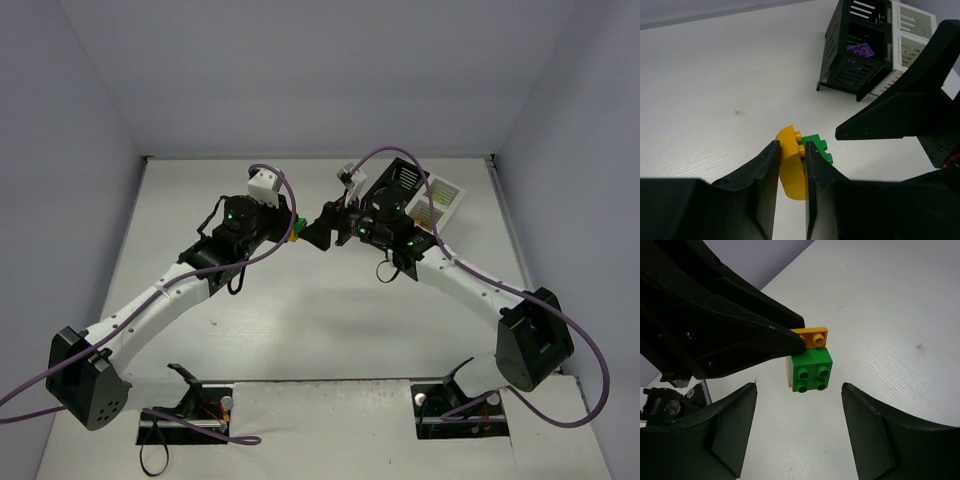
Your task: Sort the legos into containers by color
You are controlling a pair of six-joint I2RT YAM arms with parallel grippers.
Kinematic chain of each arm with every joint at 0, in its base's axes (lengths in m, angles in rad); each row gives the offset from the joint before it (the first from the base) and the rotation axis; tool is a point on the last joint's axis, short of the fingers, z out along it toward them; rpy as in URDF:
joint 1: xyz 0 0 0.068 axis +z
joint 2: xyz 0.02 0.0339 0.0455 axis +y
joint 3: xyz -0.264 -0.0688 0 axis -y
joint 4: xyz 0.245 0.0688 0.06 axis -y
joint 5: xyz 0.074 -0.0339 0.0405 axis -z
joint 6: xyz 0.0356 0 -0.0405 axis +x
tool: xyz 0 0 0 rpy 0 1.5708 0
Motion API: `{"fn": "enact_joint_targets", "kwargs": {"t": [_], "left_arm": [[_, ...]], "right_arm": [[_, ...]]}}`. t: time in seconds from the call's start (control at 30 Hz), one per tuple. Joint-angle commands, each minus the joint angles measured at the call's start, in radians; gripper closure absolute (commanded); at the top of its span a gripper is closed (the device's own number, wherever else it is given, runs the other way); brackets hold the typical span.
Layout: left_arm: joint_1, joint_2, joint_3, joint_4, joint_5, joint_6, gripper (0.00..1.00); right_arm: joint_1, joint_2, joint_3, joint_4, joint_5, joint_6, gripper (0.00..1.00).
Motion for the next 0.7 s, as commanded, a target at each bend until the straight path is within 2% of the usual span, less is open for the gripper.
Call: {"fn": "enact_joint_targets", "kwargs": {"t": [0.0, 0.33, 0.47, 0.5, 0.67], "left_arm": [[0.001, -0.043, 0.006, 0.101, 0.033, -0.002, 0.96], [0.001, -0.054, -0.011, 0.132, 0.057, 0.005, 0.96], [0.001, -0.050, -0.011, 0.134, 0.059, 0.008, 0.96], [0.001, -0.048, -0.009, 0.135, 0.060, 0.008, 0.96], [0.001, -0.034, -0.006, 0.131, 0.057, 0.017, 0.96]], "right_arm": [[0.008, 0.017, 0.035, 0.102, -0.024, 0.014, 0.35], [0.012, 0.053, 0.061, 0.104, -0.027, 0.015, 0.40], [0.012, 0.053, 0.061, 0.113, -0.030, 0.014, 0.56], [0.012, 0.052, 0.063, 0.114, -0.032, 0.012, 0.68], [0.012, 0.041, 0.063, 0.105, -0.033, 0.002, 0.93]]}}
